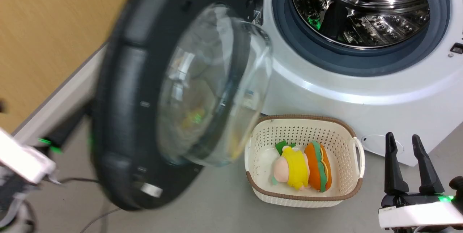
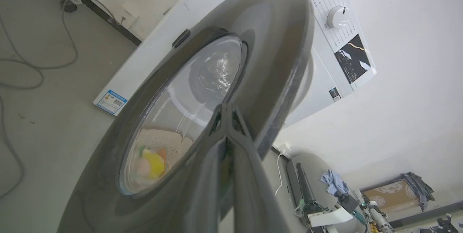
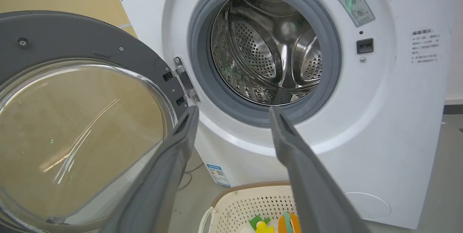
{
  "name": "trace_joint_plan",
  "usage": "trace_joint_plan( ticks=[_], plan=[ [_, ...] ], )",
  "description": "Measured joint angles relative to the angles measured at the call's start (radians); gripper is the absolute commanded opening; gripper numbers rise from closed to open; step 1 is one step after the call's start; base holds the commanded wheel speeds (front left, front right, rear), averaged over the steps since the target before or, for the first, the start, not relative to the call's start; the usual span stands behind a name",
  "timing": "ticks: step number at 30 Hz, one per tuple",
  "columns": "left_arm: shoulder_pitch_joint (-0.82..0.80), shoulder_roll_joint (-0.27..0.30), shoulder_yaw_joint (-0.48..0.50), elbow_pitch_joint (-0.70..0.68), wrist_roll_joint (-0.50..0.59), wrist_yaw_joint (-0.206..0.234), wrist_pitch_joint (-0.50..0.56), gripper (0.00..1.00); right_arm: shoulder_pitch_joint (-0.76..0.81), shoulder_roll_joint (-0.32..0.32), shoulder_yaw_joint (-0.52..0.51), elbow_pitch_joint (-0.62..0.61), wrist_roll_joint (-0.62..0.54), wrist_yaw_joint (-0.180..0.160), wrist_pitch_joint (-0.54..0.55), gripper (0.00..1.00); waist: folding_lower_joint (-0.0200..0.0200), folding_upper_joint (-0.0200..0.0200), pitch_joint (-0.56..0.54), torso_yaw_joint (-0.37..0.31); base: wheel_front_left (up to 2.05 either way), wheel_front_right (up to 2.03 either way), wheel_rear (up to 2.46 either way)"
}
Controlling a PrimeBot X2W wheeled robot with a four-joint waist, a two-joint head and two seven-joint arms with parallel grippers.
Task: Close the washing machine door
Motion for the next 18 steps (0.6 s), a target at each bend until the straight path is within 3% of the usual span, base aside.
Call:
trace_joint_plan(
  ticks=[8,18],
  plan=[
    [0.067,-0.067,-0.178,-0.106,-0.002,-0.001,0.0,0.0,0.0,0.0,0.015,0.006,-0.001,0.0,0.0,1.0,0.0,0.0,-0.01,-0.018,0.0,0.0,0.0],
    [0.073,-0.215,-0.399,-0.15,-0.037,-0.001,-0.149,0.0,-0.006,0.001,0.004,0.006,-0.008,0.0,0.0,1.0,0.0,0.0,0.011,-0.098,0.0,0.0,0.0]
  ],
)
